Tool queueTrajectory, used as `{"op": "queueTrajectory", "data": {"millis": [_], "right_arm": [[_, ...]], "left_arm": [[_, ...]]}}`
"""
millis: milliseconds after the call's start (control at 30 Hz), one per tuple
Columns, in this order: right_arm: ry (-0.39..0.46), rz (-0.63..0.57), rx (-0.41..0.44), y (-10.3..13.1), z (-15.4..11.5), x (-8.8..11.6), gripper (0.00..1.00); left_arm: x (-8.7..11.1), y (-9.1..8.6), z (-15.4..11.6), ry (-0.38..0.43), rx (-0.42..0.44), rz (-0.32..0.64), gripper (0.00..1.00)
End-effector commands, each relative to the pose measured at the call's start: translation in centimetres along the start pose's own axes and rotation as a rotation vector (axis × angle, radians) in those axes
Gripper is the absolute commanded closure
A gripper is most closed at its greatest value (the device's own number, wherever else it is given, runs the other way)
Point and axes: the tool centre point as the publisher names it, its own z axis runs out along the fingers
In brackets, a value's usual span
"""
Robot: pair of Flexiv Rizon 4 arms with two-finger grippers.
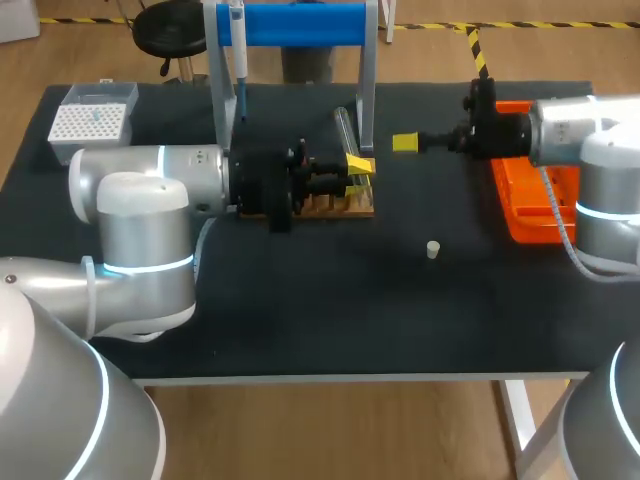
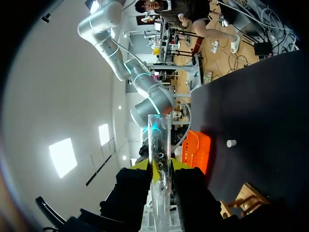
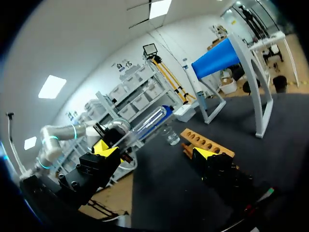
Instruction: Invert the test tube, pick up the pipette, mount the tip to pipette, aspirate from beaker and dispense into the tube, eject the tip, return the pipette, and cap with the stopper.
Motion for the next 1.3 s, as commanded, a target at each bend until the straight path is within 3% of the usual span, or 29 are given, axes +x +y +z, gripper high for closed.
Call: {"op": "queueTrajectory", "data": {"millis": [33, 200, 600, 1300], "right_arm": [[-0.051, -0.063, -0.024, -1.0, 0.6, 0.2, 0.0], [-0.089, -0.11, 0.015, -2.1, 1.0, -1.0, 0.0], [-0.198, -0.277, 0.012, -4.7, 1.5, -3.5, 0.0], [-0.362, -0.496, 0.088, -6.6, 2.9, -5.1, 0.0]], "left_arm": [[0.0, 0.0, 0.1, 0.001, -0.003, 0.002, 1.0], [0.0, 0.0, 0.1, 0.001, -0.003, 0.002, 1.0], [0.0, 0.0, 0.1, 0.001, -0.003, 0.002, 1.0], [0.0, 0.0, 0.1, 0.001, -0.003, 0.002, 1.0]]}}
